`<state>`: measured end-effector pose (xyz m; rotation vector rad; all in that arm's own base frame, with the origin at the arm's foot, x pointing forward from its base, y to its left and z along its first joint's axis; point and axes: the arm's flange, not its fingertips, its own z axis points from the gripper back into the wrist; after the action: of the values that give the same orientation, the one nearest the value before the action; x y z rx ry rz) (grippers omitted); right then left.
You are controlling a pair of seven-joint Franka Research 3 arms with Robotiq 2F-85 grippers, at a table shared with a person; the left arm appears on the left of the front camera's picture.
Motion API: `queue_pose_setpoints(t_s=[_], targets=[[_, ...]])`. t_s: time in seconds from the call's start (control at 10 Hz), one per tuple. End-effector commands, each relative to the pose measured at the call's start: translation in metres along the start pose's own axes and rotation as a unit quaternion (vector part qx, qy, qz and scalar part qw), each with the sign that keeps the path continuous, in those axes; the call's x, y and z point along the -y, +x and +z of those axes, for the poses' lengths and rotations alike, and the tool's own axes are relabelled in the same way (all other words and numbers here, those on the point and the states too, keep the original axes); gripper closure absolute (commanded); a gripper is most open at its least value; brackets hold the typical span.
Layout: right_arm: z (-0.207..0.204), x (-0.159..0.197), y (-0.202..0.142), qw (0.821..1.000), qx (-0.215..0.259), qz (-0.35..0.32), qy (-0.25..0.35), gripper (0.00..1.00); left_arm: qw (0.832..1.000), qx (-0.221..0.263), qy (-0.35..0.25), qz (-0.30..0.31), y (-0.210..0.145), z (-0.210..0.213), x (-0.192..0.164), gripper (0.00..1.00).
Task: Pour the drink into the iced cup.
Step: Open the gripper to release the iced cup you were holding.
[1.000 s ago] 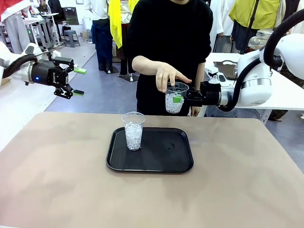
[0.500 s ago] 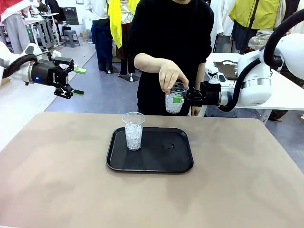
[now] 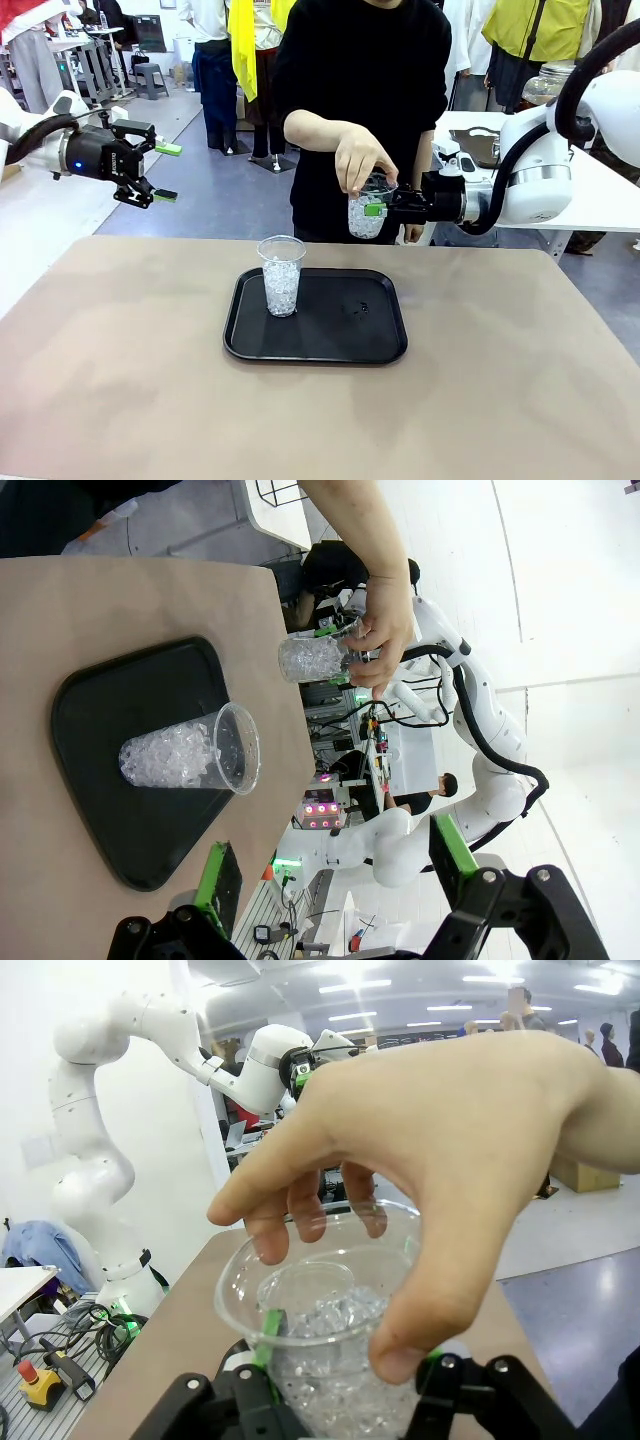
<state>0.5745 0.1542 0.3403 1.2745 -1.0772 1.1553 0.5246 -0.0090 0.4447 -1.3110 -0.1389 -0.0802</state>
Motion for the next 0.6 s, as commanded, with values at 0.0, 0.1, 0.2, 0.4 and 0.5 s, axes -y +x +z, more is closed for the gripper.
queue_pose_setpoints(t_s=[0.0,0.1,0.2,0.4,0.5], targets=[[-0.0021,-0.0018,0.0027,1.000,0.002,0.007,-0.001,0.38,1.000,0.002,0.001,-0.002,0.0004,0.0004,0.0012,0.00],[-0.0021,-0.0018,0.0027,1.000,0.002,0.007,-0.001,0.38,1.000,0.002,0.001,-0.002,0.0004,0.0004,0.0012,0.00],[-0.0021,-0.0018,0.0027,1.000,0.002,0.007,-0.001,0.38,1.000,0.002,0.001,-0.002,0.0004,0.0004,0.0012,0.00],[-0.0021,-0.0018,0.0027,1.000,0.002,0.007,-0.001,0.38,1.000,0.002,0.001,-0.002,0.0004,0.0004,0.0012,0.00],[-0.0021,-0.0018,0.0027,1.000,0.002,0.007,-0.001,0.38,1.000,0.002,0.001,-0.002,0.0004,0.0004,0.0012,0.00]])
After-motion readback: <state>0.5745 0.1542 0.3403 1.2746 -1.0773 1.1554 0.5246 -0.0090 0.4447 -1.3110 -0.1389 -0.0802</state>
